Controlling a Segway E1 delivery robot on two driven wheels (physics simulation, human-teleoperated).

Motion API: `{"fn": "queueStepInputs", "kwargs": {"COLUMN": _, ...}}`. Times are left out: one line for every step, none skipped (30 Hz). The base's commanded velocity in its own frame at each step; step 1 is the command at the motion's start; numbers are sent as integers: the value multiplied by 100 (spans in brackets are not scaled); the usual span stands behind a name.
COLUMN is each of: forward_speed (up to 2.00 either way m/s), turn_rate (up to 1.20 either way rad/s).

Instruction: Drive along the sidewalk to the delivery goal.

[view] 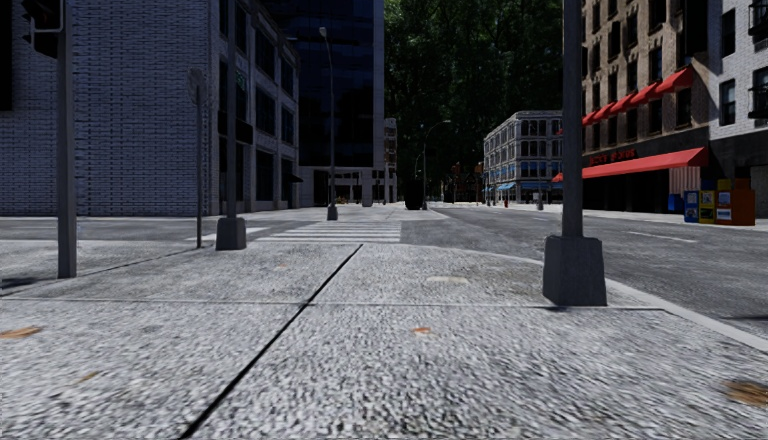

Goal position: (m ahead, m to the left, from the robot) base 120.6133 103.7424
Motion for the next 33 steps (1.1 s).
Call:
{"fn": "queueStepInputs", "kwargs": {"forward_speed": 200, "turn_rate": 0}}
{"fn": "queueStepInputs", "kwargs": {"forward_speed": 200, "turn_rate": 0}}
{"fn": "queueStepInputs", "kwargs": {"forward_speed": 200, "turn_rate": 0}}
{"fn": "queueStepInputs", "kwargs": {"forward_speed": 200, "turn_rate": 0}}
{"fn": "queueStepInputs", "kwargs": {"forward_speed": 200, "turn_rate": 0}}
{"fn": "queueStepInputs", "kwargs": {"forward_speed": 200, "turn_rate": 0}}
{"fn": "queueStepInputs", "kwargs": {"forward_speed": 200, "turn_rate": 0}}
{"fn": "queueStepInputs", "kwargs": {"forward_speed": 200, "turn_rate": 0}}
{"fn": "queueStepInputs", "kwargs": {"forward_speed": 200, "turn_rate": 0}}
{"fn": "queueStepInputs", "kwargs": {"forward_speed": 200, "turn_rate": 0}}
{"fn": "queueStepInputs", "kwargs": {"forward_speed": 200, "turn_rate": 3}}
{"fn": "queueStepInputs", "kwargs": {"forward_speed": 200, "turn_rate": 3}}
{"fn": "queueStepInputs", "kwargs": {"forward_speed": 200, "turn_rate": 11}}
{"fn": "queueStepInputs", "kwargs": {"forward_speed": 200, "turn_rate": 15}}
{"fn": "queueStepInputs", "kwargs": {"forward_speed": 200, "turn_rate": 16}}
{"fn": "queueStepInputs", "kwargs": {"forward_speed": 200, "turn_rate": 16}}
{"fn": "queueStepInputs", "kwargs": {"forward_speed": 200, "turn_rate": 17}}
{"fn": "queueStepInputs", "kwargs": {"forward_speed": 200, "turn_rate": 17}}
{"fn": "queueStepInputs", "kwargs": {"forward_speed": 200, "turn_rate": 17}}
{"fn": "queueStepInputs", "kwargs": {"forward_speed": 200, "turn_rate": 17}}
{"fn": "queueStepInputs", "kwargs": {"forward_speed": 200, "turn_rate": 17}}
{"fn": "queueStepInputs", "kwargs": {"forward_speed": 200, "turn_rate": 17}}
{"fn": "queueStepInputs", "kwargs": {"forward_speed": 200, "turn_rate": 17}}
{"fn": "queueStepInputs", "kwargs": {"forward_speed": 200, "turn_rate": 17}}
{"fn": "queueStepInputs", "kwargs": {"forward_speed": 200, "turn_rate": 17}}
{"fn": "queueStepInputs", "kwargs": {"forward_speed": 200, "turn_rate": 17}}
{"fn": "queueStepInputs", "kwargs": {"forward_speed": 200, "turn_rate": 17}}
{"fn": "queueStepInputs", "kwargs": {"forward_speed": 200, "turn_rate": 17}}
{"fn": "queueStepInputs", "kwargs": {"forward_speed": 200, "turn_rate": 17}}
{"fn": "queueStepInputs", "kwargs": {"forward_speed": 200, "turn_rate": 17}}
{"fn": "queueStepInputs", "kwargs": {"forward_speed": 200, "turn_rate": 17}}
{"fn": "queueStepInputs", "kwargs": {"forward_speed": 200, "turn_rate": 18}}
{"fn": "queueStepInputs", "kwargs": {"forward_speed": 200, "turn_rate": 18}}
